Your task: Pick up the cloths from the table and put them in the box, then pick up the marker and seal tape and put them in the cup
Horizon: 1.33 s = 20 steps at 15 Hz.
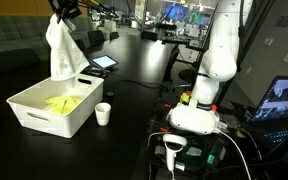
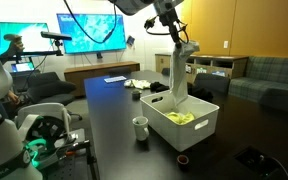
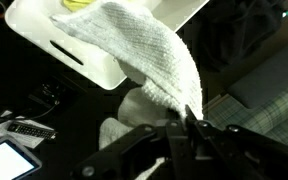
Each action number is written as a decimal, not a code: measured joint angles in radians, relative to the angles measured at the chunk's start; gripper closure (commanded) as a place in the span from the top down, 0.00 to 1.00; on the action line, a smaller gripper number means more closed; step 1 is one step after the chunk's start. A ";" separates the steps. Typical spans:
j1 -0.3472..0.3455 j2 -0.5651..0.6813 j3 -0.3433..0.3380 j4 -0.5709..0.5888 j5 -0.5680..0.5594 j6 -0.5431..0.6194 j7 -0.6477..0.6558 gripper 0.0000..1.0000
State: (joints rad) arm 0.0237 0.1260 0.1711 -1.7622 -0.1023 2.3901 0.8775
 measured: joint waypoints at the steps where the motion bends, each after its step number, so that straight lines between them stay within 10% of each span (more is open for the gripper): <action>1: 0.015 0.034 -0.011 0.035 0.000 -0.020 -0.001 0.36; 10: 0.090 0.156 -0.076 0.149 0.003 -0.175 -0.125 0.99; 20: 0.033 -0.001 -0.153 -0.287 0.018 -0.098 -0.408 1.00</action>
State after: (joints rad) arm 0.0565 0.1255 0.0186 -2.0493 -0.0843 2.2918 0.4696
